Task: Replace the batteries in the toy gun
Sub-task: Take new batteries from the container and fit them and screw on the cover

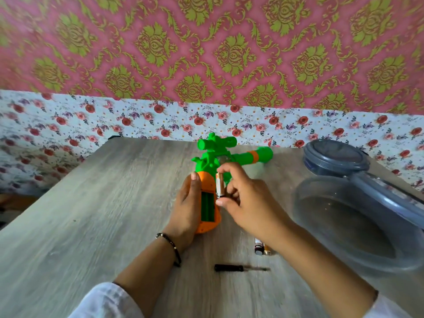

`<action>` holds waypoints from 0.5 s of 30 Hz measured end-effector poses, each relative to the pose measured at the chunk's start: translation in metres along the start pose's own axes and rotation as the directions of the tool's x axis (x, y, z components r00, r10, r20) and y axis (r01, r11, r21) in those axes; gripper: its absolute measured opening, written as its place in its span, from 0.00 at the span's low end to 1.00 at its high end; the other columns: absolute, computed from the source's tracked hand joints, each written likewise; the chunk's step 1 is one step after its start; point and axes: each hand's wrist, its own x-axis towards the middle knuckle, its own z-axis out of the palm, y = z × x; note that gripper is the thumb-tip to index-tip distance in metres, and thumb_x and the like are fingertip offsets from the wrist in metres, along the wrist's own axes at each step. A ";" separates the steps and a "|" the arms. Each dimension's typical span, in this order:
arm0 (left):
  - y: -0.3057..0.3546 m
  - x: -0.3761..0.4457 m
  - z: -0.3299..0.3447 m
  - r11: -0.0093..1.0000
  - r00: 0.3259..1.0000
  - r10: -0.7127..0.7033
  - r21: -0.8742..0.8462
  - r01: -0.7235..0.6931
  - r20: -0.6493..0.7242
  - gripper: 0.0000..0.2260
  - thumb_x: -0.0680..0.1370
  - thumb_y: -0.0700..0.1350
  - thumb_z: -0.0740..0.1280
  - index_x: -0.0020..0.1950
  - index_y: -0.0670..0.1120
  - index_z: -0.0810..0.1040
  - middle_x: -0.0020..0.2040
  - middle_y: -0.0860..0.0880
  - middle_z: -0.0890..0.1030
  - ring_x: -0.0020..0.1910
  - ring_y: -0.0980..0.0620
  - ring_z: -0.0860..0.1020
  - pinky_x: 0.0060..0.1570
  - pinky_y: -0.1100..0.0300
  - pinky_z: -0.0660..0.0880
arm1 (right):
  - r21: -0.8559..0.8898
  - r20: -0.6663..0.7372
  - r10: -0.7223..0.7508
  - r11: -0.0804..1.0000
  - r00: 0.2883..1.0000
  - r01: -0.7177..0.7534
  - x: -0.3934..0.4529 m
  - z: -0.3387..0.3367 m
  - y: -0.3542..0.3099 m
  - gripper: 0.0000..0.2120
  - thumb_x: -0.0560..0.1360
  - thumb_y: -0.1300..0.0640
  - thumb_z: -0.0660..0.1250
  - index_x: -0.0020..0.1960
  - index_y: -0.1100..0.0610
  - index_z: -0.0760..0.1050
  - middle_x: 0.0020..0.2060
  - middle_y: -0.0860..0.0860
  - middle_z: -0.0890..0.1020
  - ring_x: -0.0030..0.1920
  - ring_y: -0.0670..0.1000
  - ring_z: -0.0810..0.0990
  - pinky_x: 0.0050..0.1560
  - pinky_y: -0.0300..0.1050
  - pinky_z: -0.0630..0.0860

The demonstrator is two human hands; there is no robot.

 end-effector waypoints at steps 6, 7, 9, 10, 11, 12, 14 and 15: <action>-0.007 0.004 -0.002 0.999 0.999 -0.036 -0.002 0.037 0.040 0.25 0.75 0.67 0.52 0.59 0.52 0.76 0.52 0.46 0.83 0.53 0.47 0.81 0.56 0.44 0.77 | -0.023 -0.044 -0.007 1.000 0.999 0.006 -0.003 0.025 0.005 0.22 0.70 0.62 0.69 0.61 0.55 0.67 0.42 0.48 0.75 0.46 0.56 0.78 0.46 0.52 0.74; -0.007 0.004 -0.003 0.999 0.999 -0.033 0.010 0.033 0.041 0.26 0.75 0.67 0.52 0.59 0.53 0.76 0.53 0.47 0.83 0.54 0.48 0.81 0.57 0.44 0.76 | -0.032 -0.060 -0.011 0.999 0.998 0.009 -0.003 0.028 0.007 0.21 0.70 0.62 0.69 0.61 0.55 0.68 0.43 0.49 0.76 0.48 0.55 0.78 0.46 0.51 0.73; -0.008 0.005 -0.002 1.000 0.999 -0.020 0.023 0.019 0.041 0.26 0.74 0.67 0.52 0.59 0.53 0.76 0.53 0.48 0.83 0.54 0.50 0.81 0.58 0.46 0.76 | -0.044 -0.079 -0.017 0.999 0.997 0.014 -0.003 0.033 0.010 0.19 0.71 0.63 0.69 0.59 0.57 0.70 0.47 0.52 0.79 0.50 0.55 0.78 0.47 0.50 0.73; -0.008 0.004 -0.002 1.000 0.999 -0.018 0.018 0.017 0.042 0.26 0.74 0.67 0.52 0.59 0.53 0.76 0.53 0.48 0.83 0.54 0.49 0.81 0.58 0.46 0.75 | -0.045 -0.085 -0.020 0.999 0.996 0.017 -0.003 0.034 0.012 0.17 0.71 0.63 0.69 0.58 0.58 0.71 0.48 0.54 0.80 0.50 0.56 0.78 0.48 0.51 0.74; -0.008 0.005 -0.002 1.000 0.999 -0.023 0.008 0.023 0.037 0.26 0.73 0.67 0.52 0.58 0.53 0.77 0.52 0.48 0.83 0.53 0.49 0.81 0.58 0.46 0.76 | -0.048 -0.092 -0.031 0.998 0.995 0.027 -0.003 0.036 0.013 0.15 0.70 0.64 0.69 0.56 0.59 0.72 0.48 0.55 0.81 0.50 0.57 0.79 0.48 0.52 0.74; -0.008 0.005 -0.002 1.000 0.999 -0.029 -0.002 0.029 0.036 0.26 0.73 0.67 0.53 0.58 0.52 0.77 0.51 0.48 0.83 0.52 0.49 0.81 0.57 0.47 0.76 | -0.061 -0.099 -0.052 0.997 0.994 0.046 -0.004 0.037 0.015 0.14 0.70 0.65 0.69 0.55 0.60 0.73 0.47 0.56 0.81 0.49 0.58 0.79 0.47 0.52 0.75; -0.008 0.006 -0.002 0.999 0.998 -0.037 -0.003 0.037 0.041 0.26 0.73 0.66 0.53 0.57 0.51 0.77 0.51 0.48 0.83 0.52 0.49 0.82 0.57 0.46 0.76 | -0.093 -0.104 -0.105 0.991 0.989 0.096 -0.005 0.039 0.018 0.11 0.69 0.67 0.68 0.51 0.61 0.74 0.43 0.58 0.81 0.45 0.59 0.79 0.43 0.54 0.76; -0.009 0.006 -0.002 0.999 0.998 -0.033 0.000 0.033 0.046 0.26 0.73 0.67 0.53 0.57 0.52 0.77 0.51 0.47 0.83 0.53 0.48 0.81 0.58 0.45 0.76 | -0.102 -0.104 -0.122 0.989 0.987 0.111 -0.006 0.040 0.018 0.10 0.68 0.67 0.68 0.49 0.62 0.75 0.42 0.58 0.81 0.44 0.60 0.79 0.42 0.54 0.76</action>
